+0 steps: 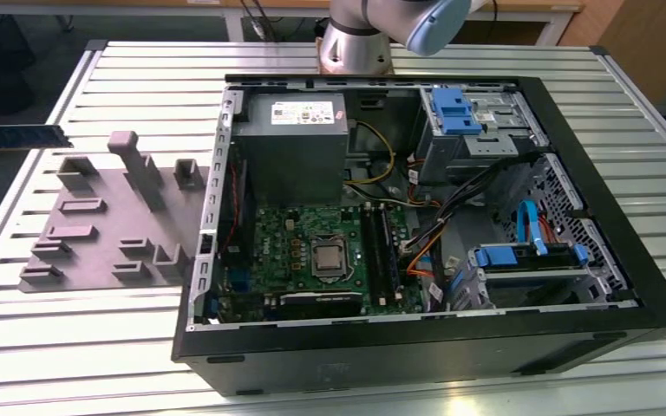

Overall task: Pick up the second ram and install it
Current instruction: 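Pick up the second ram and move it above second insertion slot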

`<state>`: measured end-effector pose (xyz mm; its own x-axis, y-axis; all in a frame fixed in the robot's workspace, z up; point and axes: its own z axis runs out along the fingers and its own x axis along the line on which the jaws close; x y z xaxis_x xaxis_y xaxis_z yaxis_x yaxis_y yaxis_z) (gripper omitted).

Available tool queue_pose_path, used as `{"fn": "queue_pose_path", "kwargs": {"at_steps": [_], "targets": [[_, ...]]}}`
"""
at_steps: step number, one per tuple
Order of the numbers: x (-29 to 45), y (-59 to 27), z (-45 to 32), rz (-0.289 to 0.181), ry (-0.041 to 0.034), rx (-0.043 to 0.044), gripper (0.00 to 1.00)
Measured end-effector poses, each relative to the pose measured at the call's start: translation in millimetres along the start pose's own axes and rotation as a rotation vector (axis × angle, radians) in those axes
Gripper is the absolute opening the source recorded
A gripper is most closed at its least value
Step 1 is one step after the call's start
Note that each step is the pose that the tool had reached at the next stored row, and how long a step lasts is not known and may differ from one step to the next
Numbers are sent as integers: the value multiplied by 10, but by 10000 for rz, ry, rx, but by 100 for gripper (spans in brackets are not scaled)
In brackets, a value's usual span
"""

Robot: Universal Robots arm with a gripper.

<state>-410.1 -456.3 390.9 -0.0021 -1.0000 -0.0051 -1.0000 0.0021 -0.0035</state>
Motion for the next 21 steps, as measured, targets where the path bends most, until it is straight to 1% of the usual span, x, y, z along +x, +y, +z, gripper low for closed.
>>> {"fn": "queue_pose_path", "kwargs": {"at_steps": [2, 3, 11, 21], "targets": [[0, 0, -46, 0, 1, -1, 14], [0, 0, -57, 0, 0, -1, 14], [-1, -1, -59, 0, -1, -1, 14], [0, -112, -58, 0, -2, 0, 14]]}}
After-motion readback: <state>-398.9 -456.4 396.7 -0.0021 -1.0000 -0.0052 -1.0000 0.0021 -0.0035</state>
